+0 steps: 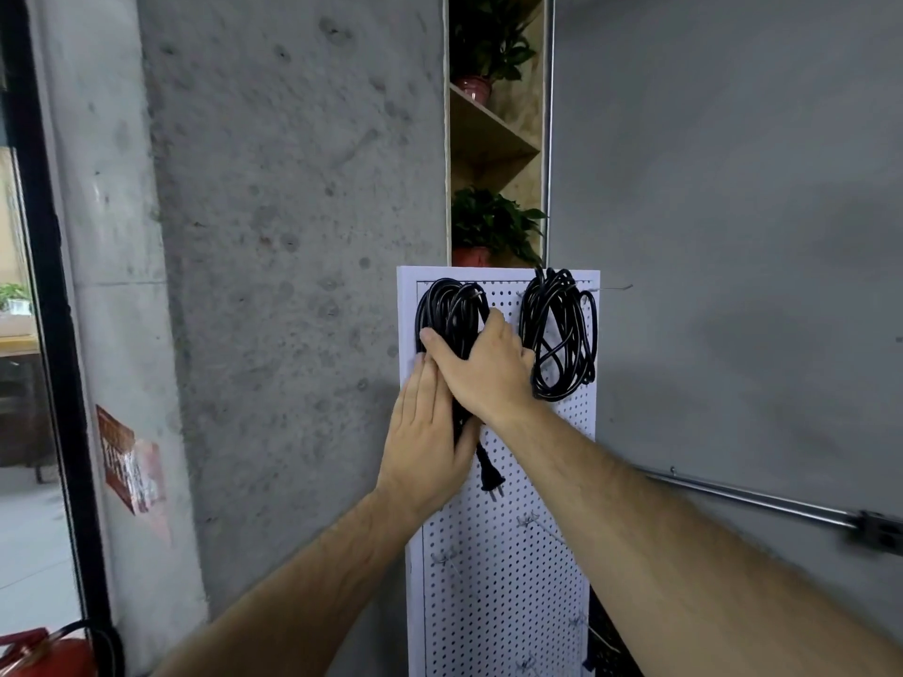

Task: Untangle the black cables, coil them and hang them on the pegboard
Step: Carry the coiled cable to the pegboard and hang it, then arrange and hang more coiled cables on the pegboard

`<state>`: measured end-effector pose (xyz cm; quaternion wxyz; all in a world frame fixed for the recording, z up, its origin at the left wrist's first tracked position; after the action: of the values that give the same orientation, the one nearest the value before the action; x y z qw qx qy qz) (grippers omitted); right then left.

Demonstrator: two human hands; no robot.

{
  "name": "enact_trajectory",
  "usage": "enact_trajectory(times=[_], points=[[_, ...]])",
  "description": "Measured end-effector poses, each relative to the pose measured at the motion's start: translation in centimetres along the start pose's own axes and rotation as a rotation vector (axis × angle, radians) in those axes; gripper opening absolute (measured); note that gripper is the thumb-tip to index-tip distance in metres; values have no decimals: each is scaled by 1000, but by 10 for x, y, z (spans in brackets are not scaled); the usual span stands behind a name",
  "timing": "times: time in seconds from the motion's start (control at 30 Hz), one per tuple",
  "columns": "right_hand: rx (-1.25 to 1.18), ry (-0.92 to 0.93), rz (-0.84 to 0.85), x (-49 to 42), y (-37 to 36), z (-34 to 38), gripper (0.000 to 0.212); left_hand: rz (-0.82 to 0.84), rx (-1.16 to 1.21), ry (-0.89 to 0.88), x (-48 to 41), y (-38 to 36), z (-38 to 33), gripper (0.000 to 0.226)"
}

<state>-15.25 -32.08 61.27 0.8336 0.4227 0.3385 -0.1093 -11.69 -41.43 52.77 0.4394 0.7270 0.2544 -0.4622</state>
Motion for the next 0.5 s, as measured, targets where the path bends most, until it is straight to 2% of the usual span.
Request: enact_trajectory(times=[0.07,0.13,0.3,0.5], points=[[22,75,22,12,0,-9,104,5,-35,20,7,5,1,78],[57,154,-8,25,1,-19,98,11,-72,-7,13,10,-3,77],[206,267,-46,53,9,-39,76,15,-123,-47,19,25,-24,74],[350,402,-225,108,24,-63,46,86,-269,-197,45,21,-62,62]])
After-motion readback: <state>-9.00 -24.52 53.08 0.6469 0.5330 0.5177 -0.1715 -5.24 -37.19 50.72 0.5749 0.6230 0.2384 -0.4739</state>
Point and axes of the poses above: each hand's wrist, its own x-axis away from the middle knuckle, its own y-axis out of the back of the hand, z = x × y, the point moved 4 cm from there along -x, towards the middle knuckle, and after that the axes turned 14 degrees about x, right-handed, at the moved point
